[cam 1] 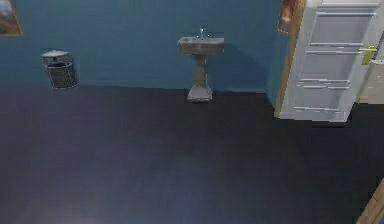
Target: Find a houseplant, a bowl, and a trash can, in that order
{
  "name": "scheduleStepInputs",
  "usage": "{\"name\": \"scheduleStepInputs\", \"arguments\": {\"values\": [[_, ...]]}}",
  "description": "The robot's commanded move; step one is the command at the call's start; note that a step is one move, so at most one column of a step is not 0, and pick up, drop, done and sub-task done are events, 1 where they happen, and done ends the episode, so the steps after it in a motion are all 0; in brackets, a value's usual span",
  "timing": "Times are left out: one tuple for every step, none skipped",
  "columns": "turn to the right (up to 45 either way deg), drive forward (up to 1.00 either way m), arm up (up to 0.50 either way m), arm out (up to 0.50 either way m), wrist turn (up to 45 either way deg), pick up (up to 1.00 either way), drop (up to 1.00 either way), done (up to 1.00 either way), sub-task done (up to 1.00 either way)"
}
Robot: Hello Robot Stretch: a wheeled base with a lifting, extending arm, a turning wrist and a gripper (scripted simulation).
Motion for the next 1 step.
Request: {"name": "scheduleStepInputs", "arguments": {"values": [[21.0,0.0,0.0,0.0,0.0,0.0,0.0,0.0,0.0]]}}
